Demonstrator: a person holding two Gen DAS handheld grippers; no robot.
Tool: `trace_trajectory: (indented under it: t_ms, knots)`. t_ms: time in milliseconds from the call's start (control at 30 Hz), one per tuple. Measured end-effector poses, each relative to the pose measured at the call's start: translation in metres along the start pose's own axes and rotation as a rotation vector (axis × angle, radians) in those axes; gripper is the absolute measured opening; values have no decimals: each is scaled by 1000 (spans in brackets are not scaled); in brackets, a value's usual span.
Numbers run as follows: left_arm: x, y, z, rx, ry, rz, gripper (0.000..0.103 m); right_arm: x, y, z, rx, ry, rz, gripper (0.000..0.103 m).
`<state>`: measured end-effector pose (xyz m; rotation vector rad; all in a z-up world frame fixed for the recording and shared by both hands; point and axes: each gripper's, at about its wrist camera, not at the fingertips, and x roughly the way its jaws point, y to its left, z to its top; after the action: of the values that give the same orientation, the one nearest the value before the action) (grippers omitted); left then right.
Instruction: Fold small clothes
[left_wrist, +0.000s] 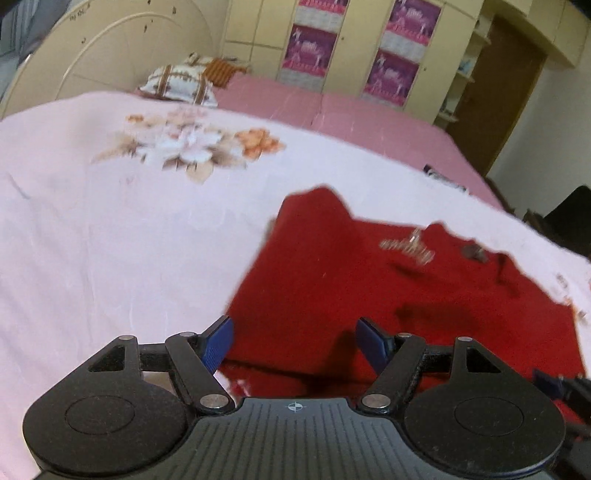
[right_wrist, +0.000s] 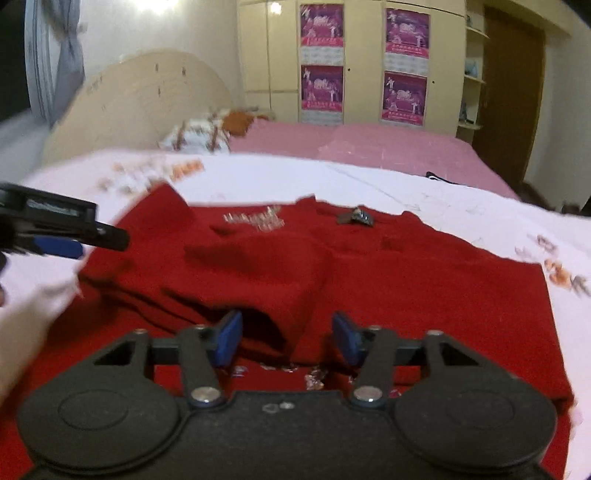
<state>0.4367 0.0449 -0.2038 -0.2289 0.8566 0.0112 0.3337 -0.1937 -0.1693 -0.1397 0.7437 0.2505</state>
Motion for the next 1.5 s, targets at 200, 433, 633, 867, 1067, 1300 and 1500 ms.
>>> trace_trajectory:
  t_ms: [200,433,633,867,1067,1300,1500]
  knots:
    - [3,-4,-2,16,4,-14,73,-21,-63,8,388,-107,49,6]
    - [11,-15,-11,40,18,-16,73,-17,-134,-32,639,3,11,17]
    - [12,-17,-7,26,27,-13,73,-20,-146,-25,642,-55,-20,40]
    - [14,-19,-7,33,17,-6,73,-24,-169,-28,682,-72,-50,46]
    - [15,-18,-12,35,-20,2,72,-24,-182,-38,662,-44,-105,6]
    - [15,-20,-12,30,-37,-4,53,-28,-177,-44,532,0,-161,6]
    - [-8,-24,2,28,-91,-10,53,-43,-178,-35,520,-94,-226,23]
